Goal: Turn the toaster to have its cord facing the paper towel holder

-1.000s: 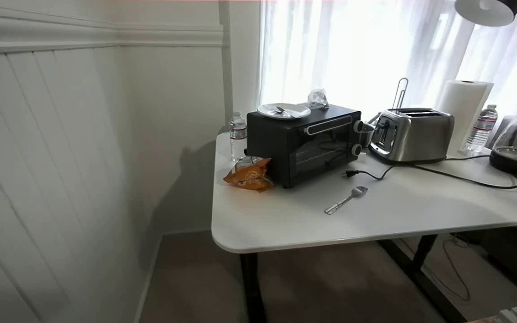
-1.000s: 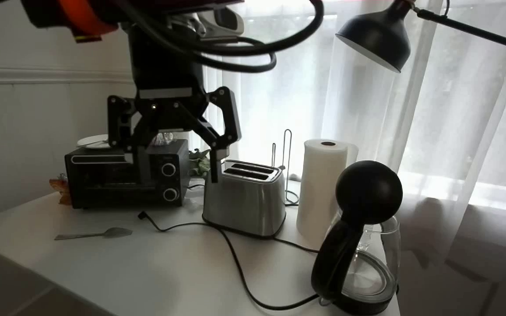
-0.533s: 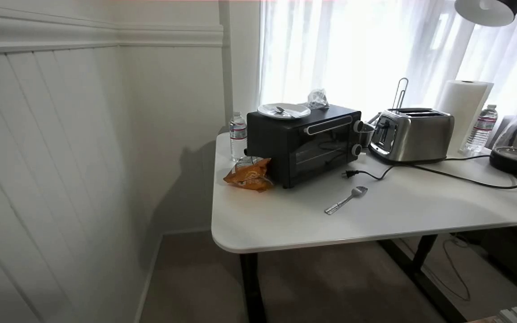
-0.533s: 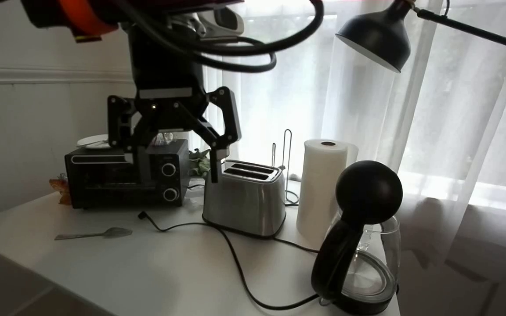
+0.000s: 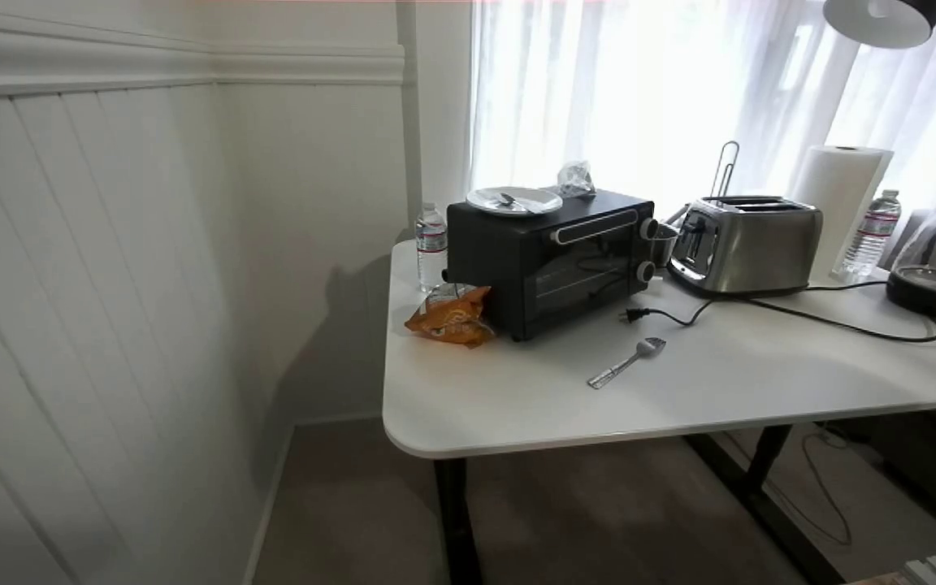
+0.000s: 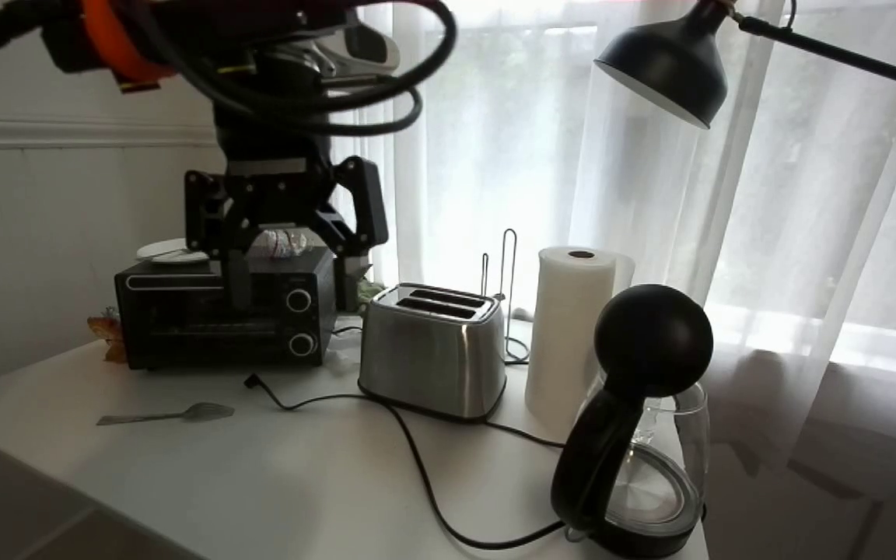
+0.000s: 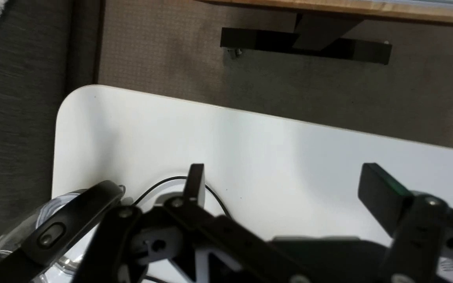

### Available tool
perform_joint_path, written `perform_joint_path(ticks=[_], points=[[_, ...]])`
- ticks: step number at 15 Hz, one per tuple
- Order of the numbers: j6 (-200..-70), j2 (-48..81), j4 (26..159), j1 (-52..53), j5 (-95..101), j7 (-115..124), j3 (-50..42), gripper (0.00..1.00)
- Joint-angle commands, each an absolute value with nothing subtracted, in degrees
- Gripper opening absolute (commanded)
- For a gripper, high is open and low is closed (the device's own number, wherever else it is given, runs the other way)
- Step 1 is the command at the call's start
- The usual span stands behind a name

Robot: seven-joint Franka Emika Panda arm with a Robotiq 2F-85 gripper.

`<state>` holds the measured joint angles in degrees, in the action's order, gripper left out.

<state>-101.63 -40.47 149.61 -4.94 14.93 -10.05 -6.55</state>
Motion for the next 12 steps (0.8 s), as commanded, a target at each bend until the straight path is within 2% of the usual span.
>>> perform_joint_path(ticks=[1, 12], points=[[-101.0, -32.2, 143.1, -4.1, 8.8, 2.3, -2.5, 1.00], [-101.2, -7.4, 117.8, -6.7, -6.3, 22.1, -4.3, 1.00]])
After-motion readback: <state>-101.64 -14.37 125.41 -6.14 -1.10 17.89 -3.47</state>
